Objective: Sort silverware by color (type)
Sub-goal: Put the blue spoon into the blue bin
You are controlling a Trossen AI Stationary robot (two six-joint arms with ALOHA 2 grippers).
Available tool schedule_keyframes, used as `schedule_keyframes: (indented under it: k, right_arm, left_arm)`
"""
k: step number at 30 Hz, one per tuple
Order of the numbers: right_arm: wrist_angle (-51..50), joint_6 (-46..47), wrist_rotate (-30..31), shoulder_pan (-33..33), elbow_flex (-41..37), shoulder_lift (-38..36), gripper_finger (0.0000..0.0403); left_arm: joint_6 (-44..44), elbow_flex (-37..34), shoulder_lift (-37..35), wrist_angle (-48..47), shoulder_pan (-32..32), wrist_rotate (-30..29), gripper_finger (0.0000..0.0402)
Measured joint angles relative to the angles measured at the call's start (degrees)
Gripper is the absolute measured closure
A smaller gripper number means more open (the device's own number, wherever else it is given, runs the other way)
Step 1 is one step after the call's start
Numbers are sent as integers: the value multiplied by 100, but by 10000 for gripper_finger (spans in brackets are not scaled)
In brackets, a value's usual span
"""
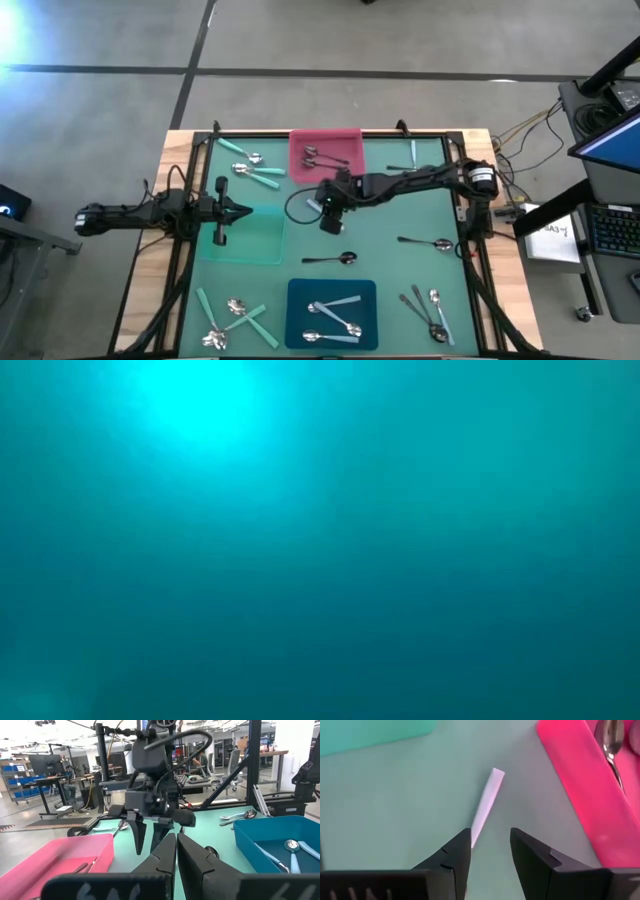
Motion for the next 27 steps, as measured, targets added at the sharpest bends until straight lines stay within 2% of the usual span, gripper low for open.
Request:
schedule_keyframes:
  k: [18, 27]
  right_arm:
    - [77, 790, 29, 70, -93, 310, 271]
    - [276, 803, 24, 184, -98, 807, 271]
  left_arm:
    - [0, 0, 0, 0, 1, 2, 402]
    - [0, 0, 0, -2, 2, 1, 402]
